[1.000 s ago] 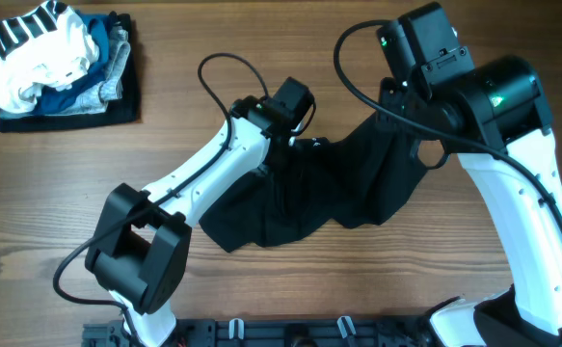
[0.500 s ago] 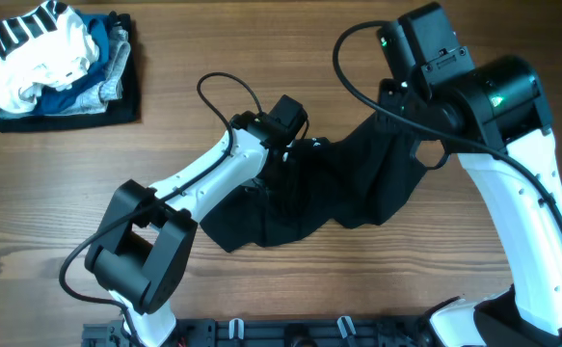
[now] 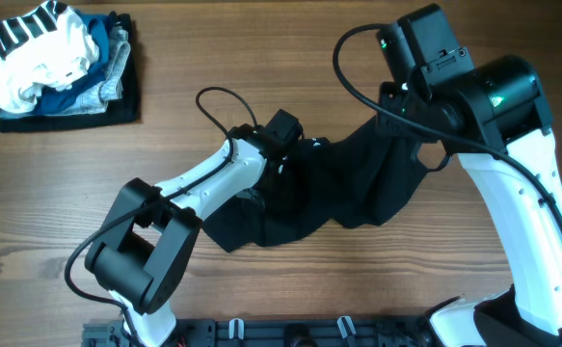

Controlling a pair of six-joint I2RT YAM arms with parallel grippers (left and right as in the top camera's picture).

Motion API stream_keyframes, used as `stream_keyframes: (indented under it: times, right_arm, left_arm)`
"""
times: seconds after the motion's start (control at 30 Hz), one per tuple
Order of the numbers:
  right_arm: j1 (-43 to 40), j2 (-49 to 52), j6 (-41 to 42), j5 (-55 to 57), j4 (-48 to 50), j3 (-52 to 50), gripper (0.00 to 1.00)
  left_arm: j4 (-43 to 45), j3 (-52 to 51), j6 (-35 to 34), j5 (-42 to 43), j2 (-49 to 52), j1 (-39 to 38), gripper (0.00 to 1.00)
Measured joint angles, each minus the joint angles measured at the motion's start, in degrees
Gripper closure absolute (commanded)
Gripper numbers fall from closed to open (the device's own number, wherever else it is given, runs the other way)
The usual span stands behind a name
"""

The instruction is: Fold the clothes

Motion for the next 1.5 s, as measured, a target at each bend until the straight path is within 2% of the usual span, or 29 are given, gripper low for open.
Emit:
stream_keyframes:
  times: [0.33,0.4,0.5,0.6,0.73,1.0,1.2,1.33,1.5]
  right_arm:
    - [0.0,0.0,0.0,0.0,-0.11,0.0,0.96]
    - [0.0,0.0,-0.02,0.0,0.26,0.0,0.96]
    - [0.0,0.0,-0.2,0.0,0.39,0.0,0.96]
    - [0.0,0.0,-0.22,0.0,0.5,0.0,0.96]
    - [0.0,0.0,-0.24,0.0,1.42,0.0,0.96]
    - [-0.37,0.0,-1.38,0.02,9.44,0.0,0.96]
    - [-5.46,0.0,-3.52,0.0,15.63,0.0,0.96]
    - [-8.92,0.0,-5.55,0.13,16.81,0.0,0.96]
    - [-9.01,0.0,-10.49,1.55,28.72,0.0,0.96]
  left_arm:
    - [2.62,1.92,-0.09,0.22,-0.74,0.04,0.96]
    - [3.02,2.34,-0.09,0.35,-2.54,0.04,0.96]
    - [3.78,5.62,-0.09,-0.35,-10.38,0.11,0.96]
    - [3.78,6.47,-0.09,-4.5,-16.65,0.11,0.96]
    - [3.98,6.47,-0.15,-14.95,-24.57,0.15,0.96]
    - [9.29,6.49,0.04,-34.32,-38.29,1.75,0.96]
    - [11.78,6.49,0.61,-37.31,-39.23,11.17,0.96]
    - [12.33,7.56,1.31,-37.42,-39.23,11.76,0.96]
    - [17.99,7.93,5.92,-39.08,-38.88,14.91,0.96]
